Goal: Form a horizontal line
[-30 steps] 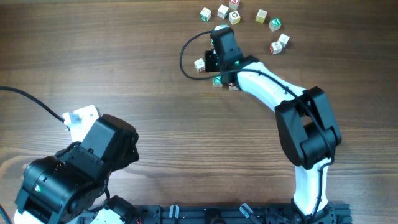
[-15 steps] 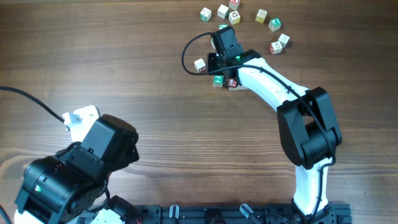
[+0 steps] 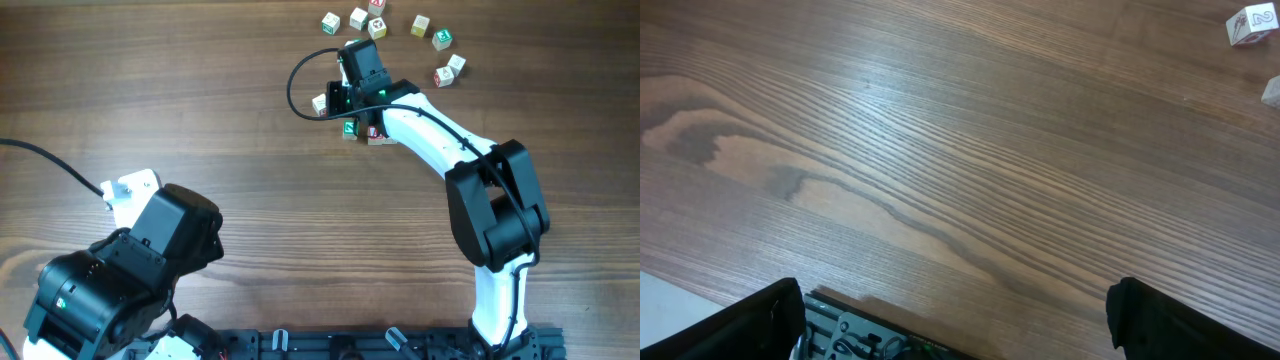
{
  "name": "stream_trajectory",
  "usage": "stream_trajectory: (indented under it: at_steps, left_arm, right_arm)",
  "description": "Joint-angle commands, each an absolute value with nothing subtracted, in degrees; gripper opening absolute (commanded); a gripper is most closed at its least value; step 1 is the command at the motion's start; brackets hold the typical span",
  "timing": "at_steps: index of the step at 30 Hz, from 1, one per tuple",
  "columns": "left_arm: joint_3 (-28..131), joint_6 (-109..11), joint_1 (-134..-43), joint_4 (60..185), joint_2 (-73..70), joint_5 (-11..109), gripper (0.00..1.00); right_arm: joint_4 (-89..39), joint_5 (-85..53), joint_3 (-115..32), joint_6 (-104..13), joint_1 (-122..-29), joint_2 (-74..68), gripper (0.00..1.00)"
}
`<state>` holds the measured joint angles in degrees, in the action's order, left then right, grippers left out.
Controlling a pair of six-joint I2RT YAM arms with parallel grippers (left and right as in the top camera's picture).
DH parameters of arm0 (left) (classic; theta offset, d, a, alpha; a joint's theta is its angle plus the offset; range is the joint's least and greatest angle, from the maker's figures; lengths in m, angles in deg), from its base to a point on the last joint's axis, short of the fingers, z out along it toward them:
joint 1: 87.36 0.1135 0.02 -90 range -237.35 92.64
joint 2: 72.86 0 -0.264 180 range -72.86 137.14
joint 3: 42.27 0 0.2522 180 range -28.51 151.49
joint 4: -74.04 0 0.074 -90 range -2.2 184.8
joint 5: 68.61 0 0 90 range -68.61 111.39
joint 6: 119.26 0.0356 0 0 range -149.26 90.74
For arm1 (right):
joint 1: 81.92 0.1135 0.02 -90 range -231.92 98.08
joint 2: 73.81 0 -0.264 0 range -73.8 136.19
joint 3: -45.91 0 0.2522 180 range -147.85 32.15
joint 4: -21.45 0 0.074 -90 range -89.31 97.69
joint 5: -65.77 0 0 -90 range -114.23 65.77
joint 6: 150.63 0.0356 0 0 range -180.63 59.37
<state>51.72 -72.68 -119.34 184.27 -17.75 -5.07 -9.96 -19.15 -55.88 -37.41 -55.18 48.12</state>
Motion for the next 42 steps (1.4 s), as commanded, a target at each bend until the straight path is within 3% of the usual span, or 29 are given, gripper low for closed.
stream_trajectory:
  at_steps: [1, 9, 12, 15, 22, 26, 31, 37, 42]
  left_arm:
    - [51.9, -72.8, -119.3, 184.3, -18.0, -5.0, 1.00]
    - [51.9, -72.8, -119.3, 184.3, -18.0, -5.0, 1.00]
    - [51.9, -72.8, -119.3, 184.3, -18.0, -5.0, 1.00]
    - [51.9, -72.8, -119.3, 184.3, -18.0, -5.0, 1.00]
    - [51.9, -72.8, -119.3, 184.3, -18.0, -5.0, 1.00]
    - [51.9, -72.8, -119.3, 184.3, -18.0, -5.0, 1.00]
    - [51.9, -72.8, -119.3, 184.3, -18.0, -5.0, 1.00]
    - [51.9, -72.8, -119.3, 184.3, -18.0, -5.0, 1.00]
    - [51.9, -72.8, -119.3, 184.3, -18.0, -5.0, 1.00]
  right_arm:
    - [-8.4, -13.1, -56.9, -39.8, -54.2, 49.1, 0.04]
    - [-7.6, -10.7, -56.9, -42.8, -51.0, 49.5, 0.05]
    - [-7.5, -15.4, -56.9, -42.7, -50.0, 49.8, 0.29]
    - [-6.4, -18.5, -56.9, -43.2, -49.9, 51.1, 0.36]
    - [-5.9, -19.0, -56.9, -43.2, -50.1, 56.3, 0.23]
    - [-5.8, -26.6, -56.9, -42.7, -50.6, 57.1, 0.23]
    - [-10.3, -29.4, -60.4, -42.6, -52.6, 56.8, 0.30]
    - [-19.0, -28.3, -64.2, -42.6, -54.8, 56.8, 0.18]
    - [-22.2, -27.8, -64.3, -42.8, -54.7, 56.8, 0.18]
